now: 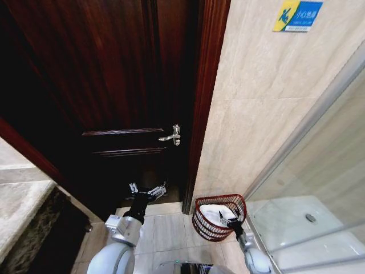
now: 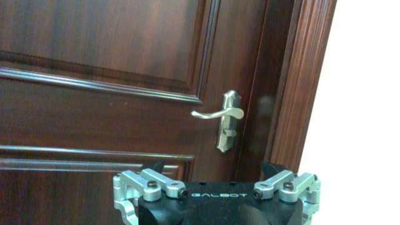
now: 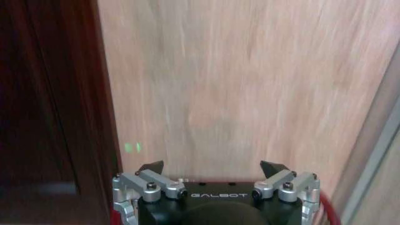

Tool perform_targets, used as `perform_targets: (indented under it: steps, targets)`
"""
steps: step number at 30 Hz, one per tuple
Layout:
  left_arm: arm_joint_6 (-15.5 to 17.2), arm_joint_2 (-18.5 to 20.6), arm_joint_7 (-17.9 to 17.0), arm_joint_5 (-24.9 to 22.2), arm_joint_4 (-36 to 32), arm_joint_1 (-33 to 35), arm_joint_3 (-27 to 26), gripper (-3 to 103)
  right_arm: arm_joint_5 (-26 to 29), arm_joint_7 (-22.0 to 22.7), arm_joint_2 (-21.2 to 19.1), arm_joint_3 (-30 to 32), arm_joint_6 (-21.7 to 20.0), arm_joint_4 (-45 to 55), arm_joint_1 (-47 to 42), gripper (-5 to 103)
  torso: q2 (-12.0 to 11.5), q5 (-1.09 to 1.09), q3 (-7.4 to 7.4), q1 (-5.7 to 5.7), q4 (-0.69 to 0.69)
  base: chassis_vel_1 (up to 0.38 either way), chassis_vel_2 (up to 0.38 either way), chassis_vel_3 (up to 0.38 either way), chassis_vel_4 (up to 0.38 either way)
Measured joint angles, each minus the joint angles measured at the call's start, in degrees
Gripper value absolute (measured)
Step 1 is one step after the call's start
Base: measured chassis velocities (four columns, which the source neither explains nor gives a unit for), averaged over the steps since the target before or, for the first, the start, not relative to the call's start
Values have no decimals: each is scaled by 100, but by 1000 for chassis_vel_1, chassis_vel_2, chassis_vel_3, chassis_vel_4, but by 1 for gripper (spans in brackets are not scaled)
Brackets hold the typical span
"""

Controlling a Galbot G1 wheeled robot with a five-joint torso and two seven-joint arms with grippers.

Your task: Discard the used towel into the hamper.

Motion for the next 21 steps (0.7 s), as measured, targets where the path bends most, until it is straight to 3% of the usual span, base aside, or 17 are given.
perform_targets:
  steps: [3,9,16,21]
  targets:
    - [0,0,0,0,0,-1,0,100,-280,331,191,81,518,732,-434,100,0,2,0,0,2,0,0,0,0]
    - [0,0,0,0,0,0,0,100,-311,553,321,77,631,1891,-1148,100,0,1,0,0,-2,0,0,0,0]
    - [0,-1,0,0,0,0,0,100,-256,787,475,33,508,3386,-1632,100,0,-1,0,0,0,0,0,0,0]
    - [0,0,0,0,0,0,0,100,-85,869,619,-62,22,4685,-1924,100,0,1,1,1,0,0,0,0,0]
